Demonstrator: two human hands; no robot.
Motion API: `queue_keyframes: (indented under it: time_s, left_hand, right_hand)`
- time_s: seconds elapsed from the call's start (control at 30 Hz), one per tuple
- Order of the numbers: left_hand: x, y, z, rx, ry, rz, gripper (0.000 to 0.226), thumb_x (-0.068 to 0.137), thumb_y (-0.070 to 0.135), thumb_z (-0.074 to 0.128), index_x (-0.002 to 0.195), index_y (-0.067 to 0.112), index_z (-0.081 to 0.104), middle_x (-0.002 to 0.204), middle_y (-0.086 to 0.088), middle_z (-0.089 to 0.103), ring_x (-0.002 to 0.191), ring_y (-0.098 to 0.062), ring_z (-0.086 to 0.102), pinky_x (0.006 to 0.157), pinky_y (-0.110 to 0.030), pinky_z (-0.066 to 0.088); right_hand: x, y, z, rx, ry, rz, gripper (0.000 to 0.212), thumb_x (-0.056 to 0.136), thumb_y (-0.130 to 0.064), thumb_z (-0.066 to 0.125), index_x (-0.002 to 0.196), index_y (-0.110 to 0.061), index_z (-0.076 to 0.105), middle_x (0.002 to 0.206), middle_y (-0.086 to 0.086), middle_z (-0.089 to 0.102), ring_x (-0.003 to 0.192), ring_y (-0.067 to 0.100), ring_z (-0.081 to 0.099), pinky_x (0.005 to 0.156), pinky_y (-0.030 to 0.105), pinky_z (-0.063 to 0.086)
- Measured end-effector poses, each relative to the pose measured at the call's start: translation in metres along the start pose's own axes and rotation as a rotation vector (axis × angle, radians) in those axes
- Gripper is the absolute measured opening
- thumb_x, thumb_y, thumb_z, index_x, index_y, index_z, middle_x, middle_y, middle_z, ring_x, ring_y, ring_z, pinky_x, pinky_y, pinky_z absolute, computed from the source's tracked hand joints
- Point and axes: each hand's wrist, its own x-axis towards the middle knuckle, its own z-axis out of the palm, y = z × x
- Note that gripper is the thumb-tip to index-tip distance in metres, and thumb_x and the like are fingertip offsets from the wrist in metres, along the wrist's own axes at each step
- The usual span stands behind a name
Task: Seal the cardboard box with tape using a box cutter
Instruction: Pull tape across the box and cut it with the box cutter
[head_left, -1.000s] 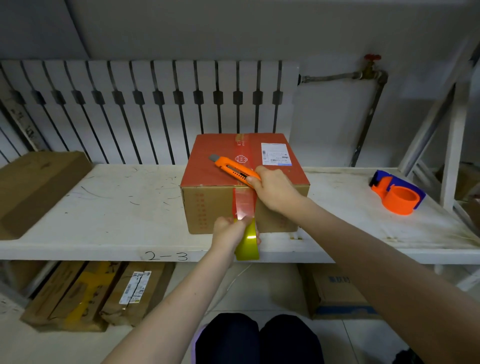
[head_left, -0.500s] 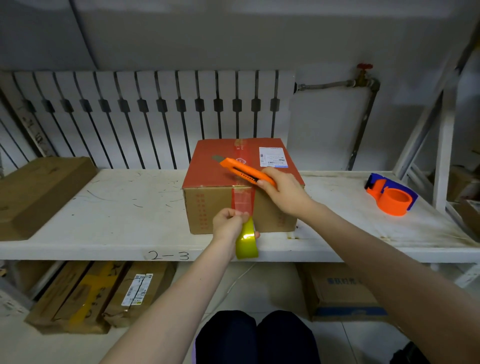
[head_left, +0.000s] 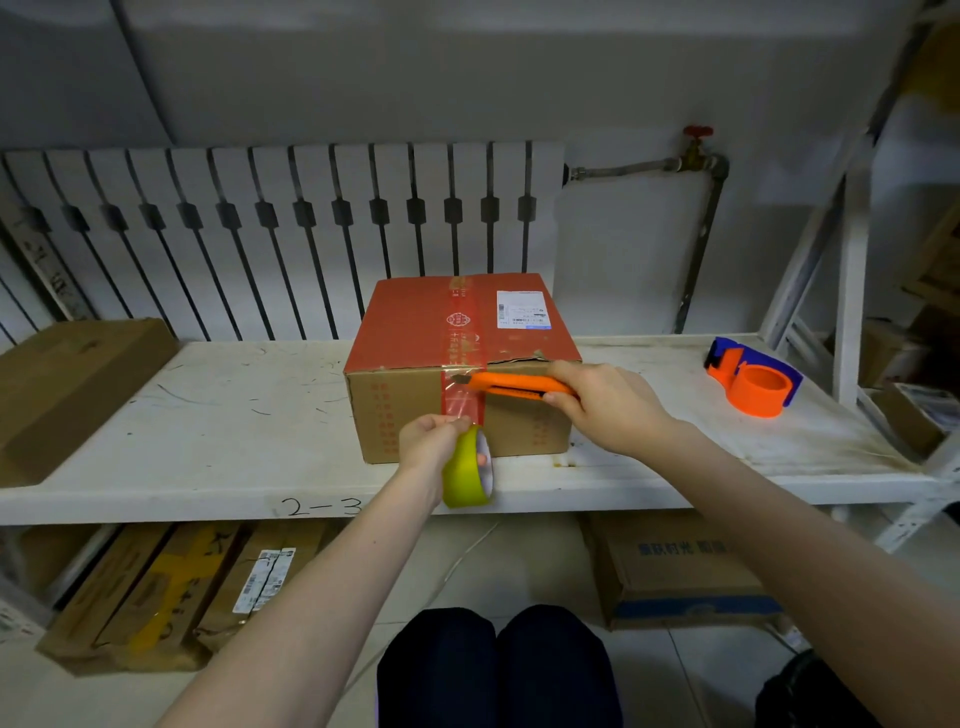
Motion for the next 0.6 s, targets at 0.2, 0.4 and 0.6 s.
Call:
queue_keyframes:
  time_s: [0.2, 0.4, 0.6]
  left_hand:
    - [-0.003, 0.000, 0.004, 0.009, 0.035, -0.007, 0.011, 0.089, 0.003, 0.059, 0.082, 0.006, 0.052, 0.067, -0.009, 0.054, 0.024, -0.006, 0.050, 0.022, -0.011, 0.031]
    - [-0.004, 0.001, 0.004, 0.051, 0.060, 0.013, 0.008, 0.087, 0.005, 0.062, 0.082, 0.006, 0.056, 0.071, -0.008, 0.056, 0.041, -0.015, 0.054, 0.023, -0.011, 0.032]
    - [0.002, -0.001, 0.003, 0.086, 0.065, 0.018, 0.010, 0.084, 0.008, 0.065, 0.079, 0.006, 0.056, 0.069, -0.007, 0.056, 0.046, -0.017, 0.052, 0.025, -0.011, 0.033]
  right_hand:
    - [-0.002, 0.000, -0.005, -0.100, -0.014, -0.037, 0.029, 0.095, -0.044, 0.042, 0.118, -0.029, 0.049, 0.114, -0.002, 0.063, 0.092, 0.019, 0.062, 0.076, 0.035, 0.055]
    - [-0.002, -0.004, -0.014, -0.206, -0.030, -0.063, 0.022, 0.095, -0.040, 0.043, 0.111, -0.026, 0.052, 0.109, 0.000, 0.063, 0.088, 0.021, 0.062, 0.071, 0.032, 0.053]
    - [0.003, -0.015, -0.017, -0.359, -0.025, -0.076, 0.019, 0.096, -0.036, 0.045, 0.110, -0.023, 0.052, 0.101, 0.003, 0.062, 0.083, 0.021, 0.059, 0.068, 0.031, 0.047]
